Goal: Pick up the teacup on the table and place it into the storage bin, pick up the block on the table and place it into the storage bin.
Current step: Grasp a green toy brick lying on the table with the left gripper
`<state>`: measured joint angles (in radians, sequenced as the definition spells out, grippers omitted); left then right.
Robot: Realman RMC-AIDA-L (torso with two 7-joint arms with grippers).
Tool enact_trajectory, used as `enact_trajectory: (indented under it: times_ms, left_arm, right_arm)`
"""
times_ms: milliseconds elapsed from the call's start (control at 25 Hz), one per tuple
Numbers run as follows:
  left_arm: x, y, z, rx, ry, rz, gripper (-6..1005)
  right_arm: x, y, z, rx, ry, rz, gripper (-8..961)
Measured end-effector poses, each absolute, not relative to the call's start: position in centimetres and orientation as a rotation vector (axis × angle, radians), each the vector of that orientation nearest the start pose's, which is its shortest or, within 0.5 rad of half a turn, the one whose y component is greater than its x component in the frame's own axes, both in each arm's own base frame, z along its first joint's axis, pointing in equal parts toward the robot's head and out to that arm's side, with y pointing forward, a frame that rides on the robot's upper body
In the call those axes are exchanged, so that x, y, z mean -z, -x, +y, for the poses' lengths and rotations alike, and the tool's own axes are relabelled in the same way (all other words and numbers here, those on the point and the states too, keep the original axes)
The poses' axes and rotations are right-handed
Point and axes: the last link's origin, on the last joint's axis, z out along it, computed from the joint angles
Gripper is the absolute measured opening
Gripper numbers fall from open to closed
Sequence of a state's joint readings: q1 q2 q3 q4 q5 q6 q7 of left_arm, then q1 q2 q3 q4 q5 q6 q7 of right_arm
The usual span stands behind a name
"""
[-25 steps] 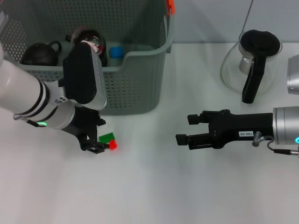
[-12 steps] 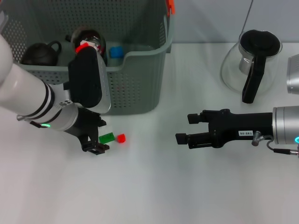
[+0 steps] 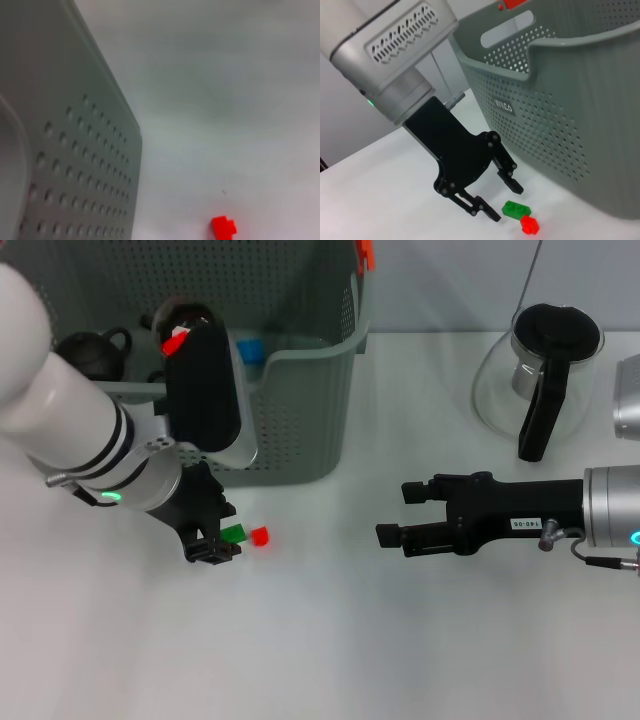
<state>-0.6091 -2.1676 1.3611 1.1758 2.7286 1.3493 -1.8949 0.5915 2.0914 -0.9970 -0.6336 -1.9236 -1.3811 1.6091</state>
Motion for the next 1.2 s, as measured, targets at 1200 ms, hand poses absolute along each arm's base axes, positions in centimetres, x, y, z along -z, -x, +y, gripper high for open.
enact_trajectory:
  times_ms: [1200]
  left_arm:
    - [5.7,18.4,37.5,-0.851,2.647,-0.41,461]
  right_arm:
    - [4.5,-23.4,34.7,-0.533,2.816,0.784,912]
